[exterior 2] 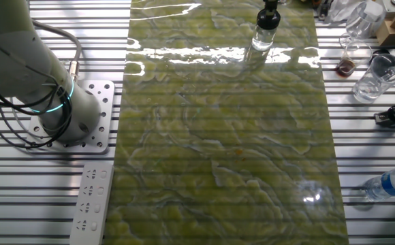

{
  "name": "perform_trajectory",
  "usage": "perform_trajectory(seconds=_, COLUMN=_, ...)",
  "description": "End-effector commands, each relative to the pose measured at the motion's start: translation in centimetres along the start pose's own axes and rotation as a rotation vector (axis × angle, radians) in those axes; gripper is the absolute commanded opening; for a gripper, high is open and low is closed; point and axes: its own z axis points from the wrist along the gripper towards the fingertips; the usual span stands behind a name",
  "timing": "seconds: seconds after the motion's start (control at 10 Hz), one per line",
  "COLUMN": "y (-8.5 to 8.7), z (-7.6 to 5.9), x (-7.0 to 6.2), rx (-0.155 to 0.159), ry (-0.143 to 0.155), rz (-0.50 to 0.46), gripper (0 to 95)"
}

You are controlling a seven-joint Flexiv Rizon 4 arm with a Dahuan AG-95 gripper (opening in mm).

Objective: Screw the lid onto the jar

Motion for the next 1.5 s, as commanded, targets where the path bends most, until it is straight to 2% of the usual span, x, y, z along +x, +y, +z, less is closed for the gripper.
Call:
perform_trajectory(seconds=0.1, y=0.00, z=0.19, x=-0.01, rx=0.000, ry=0.000, rz=-0.003, gripper=38.0)
perform_trajectory(seconds=0.2, y=0.00, z=0.26, x=0.01, rx=-0.002, ry=-0.001, rz=-0.006, gripper=57.0)
perform_trajectory(seconds=0.5, y=0.00, z=0.24, x=0.00, rx=0.005, ry=0.012, rz=-0.020, gripper=57.0)
perform_trajectory(seconds=0.8, y=0.03, z=0.00, x=-0.05, rx=0.021, ry=0.051, rz=-0.039, gripper=57.0)
perform_trajectory(seconds=0.9, y=0.03, z=0.00, x=-0.05, rx=0.028, ry=0.070, rz=-0.046, gripper=38.0)
perform_trajectory(seconds=1.2, y=0.03, z=0.00, x=-0.05, rx=0.041, ry=0.101, rz=-0.065, gripper=38.0)
perform_trajectory(seconds=1.3, y=0.03, z=0.01, x=-0.04, rx=0.042, ry=0.107, rz=-0.064, gripper=19.0)
perform_trajectory(seconds=1.5, y=0.02, z=0.06, x=-0.03, rx=0.042, ry=0.111, rz=-0.061, gripper=19.0)
